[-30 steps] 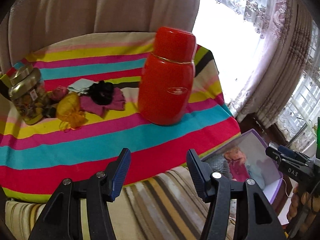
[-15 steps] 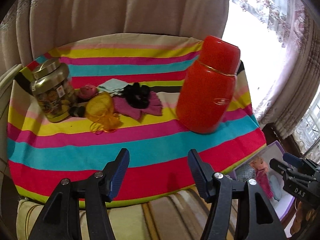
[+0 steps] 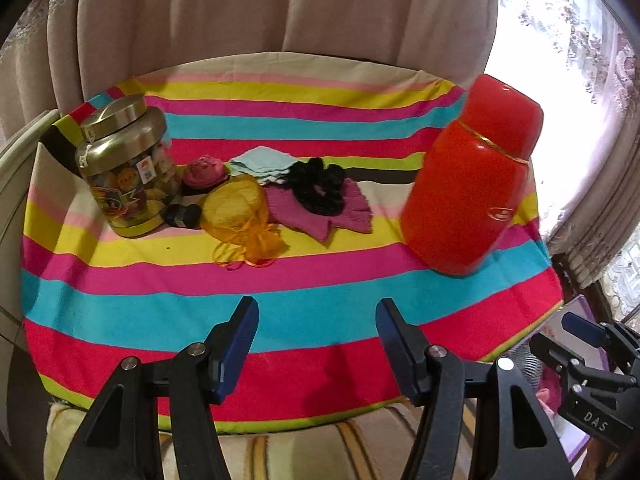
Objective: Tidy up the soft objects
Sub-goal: 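Move both open tools back over the blanket toward the remaining items, then move the left tool to the orange mesh sponge bag while the right tool reaches the black scrunchie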
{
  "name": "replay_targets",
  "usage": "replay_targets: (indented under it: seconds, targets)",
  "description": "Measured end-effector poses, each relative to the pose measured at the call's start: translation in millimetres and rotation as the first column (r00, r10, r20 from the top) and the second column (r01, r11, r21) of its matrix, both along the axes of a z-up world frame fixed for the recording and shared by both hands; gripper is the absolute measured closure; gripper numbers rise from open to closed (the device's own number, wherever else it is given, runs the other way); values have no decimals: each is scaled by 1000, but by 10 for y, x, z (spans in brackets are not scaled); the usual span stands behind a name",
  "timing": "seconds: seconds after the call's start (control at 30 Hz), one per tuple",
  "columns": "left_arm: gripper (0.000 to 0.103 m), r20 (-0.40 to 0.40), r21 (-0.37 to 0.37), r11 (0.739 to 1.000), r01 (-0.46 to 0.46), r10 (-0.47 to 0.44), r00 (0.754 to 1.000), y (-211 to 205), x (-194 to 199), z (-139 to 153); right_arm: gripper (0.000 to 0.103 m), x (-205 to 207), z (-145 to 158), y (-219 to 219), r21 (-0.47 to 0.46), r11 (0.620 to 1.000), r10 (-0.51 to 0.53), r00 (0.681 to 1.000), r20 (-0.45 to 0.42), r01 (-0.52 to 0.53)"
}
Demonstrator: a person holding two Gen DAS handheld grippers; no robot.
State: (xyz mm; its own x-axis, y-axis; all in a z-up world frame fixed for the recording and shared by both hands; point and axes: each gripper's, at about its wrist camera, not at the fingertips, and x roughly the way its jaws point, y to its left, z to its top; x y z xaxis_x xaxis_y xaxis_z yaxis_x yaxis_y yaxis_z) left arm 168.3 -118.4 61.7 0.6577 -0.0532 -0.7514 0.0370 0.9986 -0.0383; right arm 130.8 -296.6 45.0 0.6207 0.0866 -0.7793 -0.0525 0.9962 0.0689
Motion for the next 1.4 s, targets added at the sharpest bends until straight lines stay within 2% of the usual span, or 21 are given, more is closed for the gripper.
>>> replay_targets:
  seconds: [0.13,0.27,0.53,1.27,1.4]
  targets:
    - [41,26,44,995,-94,93,995,201,93,4,39,79,-32,142,-1,999,33,999,-7,-33]
    - [41,46,25,978,-208,207,977,521,158,21,39,153,-80,244,4,998,57,998,-19,-56]
    - [41,44,30,953,-302,300,953,937,245,-1,39,283,-117,422,4,995,98,995,-29,-98]
    - [41,-14,41,952,-303,304,953,1080,440,-207,36,661,-133,988,-18,979,203,979,-9,-204]
    - [41,-36,-2,957,-289,289,957,1125,515,-253,36,748,-124,1051,-19,978,207,978,3,-207]
